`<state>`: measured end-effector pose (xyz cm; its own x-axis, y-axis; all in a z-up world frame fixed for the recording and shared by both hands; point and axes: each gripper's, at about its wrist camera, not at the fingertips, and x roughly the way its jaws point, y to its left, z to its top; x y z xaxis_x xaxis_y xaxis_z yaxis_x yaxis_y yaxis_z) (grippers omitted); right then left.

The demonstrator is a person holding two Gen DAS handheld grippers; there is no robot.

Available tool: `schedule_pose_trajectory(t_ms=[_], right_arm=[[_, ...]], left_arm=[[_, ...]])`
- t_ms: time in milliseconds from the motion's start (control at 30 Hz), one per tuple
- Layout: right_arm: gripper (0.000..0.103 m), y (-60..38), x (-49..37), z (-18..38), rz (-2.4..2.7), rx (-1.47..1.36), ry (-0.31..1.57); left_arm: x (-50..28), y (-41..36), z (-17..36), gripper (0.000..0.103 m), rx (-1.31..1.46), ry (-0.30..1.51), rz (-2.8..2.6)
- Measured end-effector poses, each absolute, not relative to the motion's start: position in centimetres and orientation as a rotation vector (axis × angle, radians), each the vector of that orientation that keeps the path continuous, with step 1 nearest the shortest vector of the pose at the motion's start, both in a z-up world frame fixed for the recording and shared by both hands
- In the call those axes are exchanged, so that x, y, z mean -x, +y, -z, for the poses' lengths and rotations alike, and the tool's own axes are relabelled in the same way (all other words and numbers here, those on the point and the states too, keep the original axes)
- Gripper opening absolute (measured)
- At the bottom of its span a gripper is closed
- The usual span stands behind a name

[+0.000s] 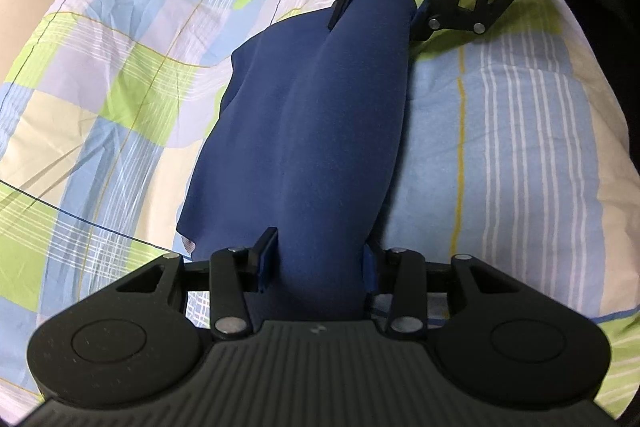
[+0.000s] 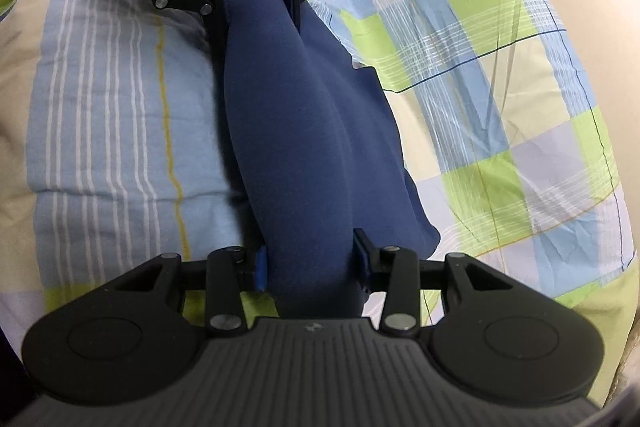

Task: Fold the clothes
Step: 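Grasp the folded navy bundle with the left gripper while the right gripper grasps beside it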

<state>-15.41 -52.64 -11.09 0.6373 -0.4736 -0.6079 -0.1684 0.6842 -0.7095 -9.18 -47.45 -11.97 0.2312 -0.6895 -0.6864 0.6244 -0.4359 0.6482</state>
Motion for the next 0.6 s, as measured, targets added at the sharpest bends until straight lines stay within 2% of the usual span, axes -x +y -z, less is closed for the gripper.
schedule_pose_trajectory(t_ms=[600], right_arm=[[0.039,-52.85,14.88,11.21,0.191,0.843,0.911]], left_arm=[[8.65,-47.63,12.22,0.047,-1.36,-0.078,1.487]])
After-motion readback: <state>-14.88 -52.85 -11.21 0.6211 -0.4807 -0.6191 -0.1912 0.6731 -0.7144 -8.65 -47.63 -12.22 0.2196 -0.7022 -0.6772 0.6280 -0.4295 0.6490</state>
